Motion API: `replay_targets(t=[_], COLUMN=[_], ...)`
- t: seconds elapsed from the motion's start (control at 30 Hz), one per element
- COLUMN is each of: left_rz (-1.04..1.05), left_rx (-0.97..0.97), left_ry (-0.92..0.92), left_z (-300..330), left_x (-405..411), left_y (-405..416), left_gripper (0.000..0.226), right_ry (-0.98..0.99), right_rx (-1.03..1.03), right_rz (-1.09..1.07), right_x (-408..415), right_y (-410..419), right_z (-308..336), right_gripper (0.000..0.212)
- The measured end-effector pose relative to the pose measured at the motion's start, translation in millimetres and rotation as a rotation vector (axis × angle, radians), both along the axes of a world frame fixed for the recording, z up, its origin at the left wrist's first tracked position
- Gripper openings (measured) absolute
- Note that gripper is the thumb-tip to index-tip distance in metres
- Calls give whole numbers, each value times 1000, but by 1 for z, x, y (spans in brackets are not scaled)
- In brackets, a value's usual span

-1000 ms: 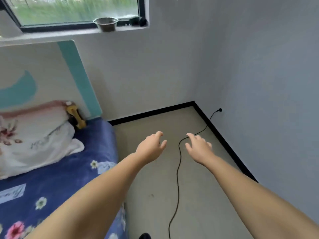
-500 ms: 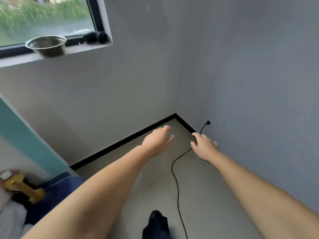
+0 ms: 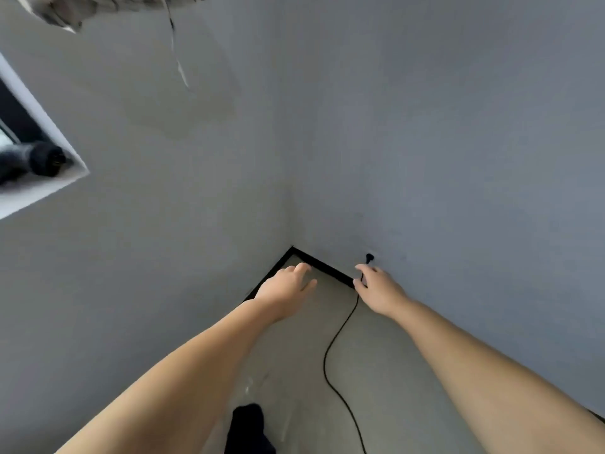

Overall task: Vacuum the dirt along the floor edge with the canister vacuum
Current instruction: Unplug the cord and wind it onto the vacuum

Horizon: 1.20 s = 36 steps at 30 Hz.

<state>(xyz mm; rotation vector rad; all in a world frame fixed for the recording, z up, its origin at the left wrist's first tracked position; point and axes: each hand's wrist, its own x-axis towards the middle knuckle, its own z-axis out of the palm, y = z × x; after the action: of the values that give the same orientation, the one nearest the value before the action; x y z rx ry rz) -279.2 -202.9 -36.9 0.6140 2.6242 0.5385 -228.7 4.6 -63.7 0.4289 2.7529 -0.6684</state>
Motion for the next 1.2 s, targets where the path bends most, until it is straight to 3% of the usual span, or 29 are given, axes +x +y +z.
replay_targets(t=[0.23, 0.43, 0.5, 0.67, 0.8, 0.9, 1.03, 1.13, 1.2], left_rz=[-339, -643, -655, -701, -780, -848, -893, -885, -900], left_rx=[-75, -230, -212, -139, -65, 132, 225, 189, 105], left_ry=[-65, -60, -33, 99, 215, 386, 902, 1188, 1281], left_z=[-29, -79, -103, -220, -350, -448, -537, -567, -583], left_x=[-105, -169, -192, -260, -290, -310, -360, -394, -413], left_y=[37, 100, 120, 164, 198, 231, 299, 337, 347], left_gripper=[46, 46, 45, 45, 44, 49, 58, 88, 104], right_ry=[-70, -138, -152, -129, -85, 36, 298, 406, 464], right_rx=[-124, -218, -248, -303, -362, -348, -392, -763, -940], right_rz=[-384, -550, -595, -701, -845, -982, -1074, -1143, -1144], right_x=[-32, -65, -87, -158, -206, -237, -284, -310, -316], right_y=[12, 42, 58, 98, 125, 148, 199, 221, 221], right_z=[-36, -78, -100, -201, -330, -422, -490, -520, -527], right_gripper=[45, 38, 40, 36, 38, 36, 39, 47, 47])
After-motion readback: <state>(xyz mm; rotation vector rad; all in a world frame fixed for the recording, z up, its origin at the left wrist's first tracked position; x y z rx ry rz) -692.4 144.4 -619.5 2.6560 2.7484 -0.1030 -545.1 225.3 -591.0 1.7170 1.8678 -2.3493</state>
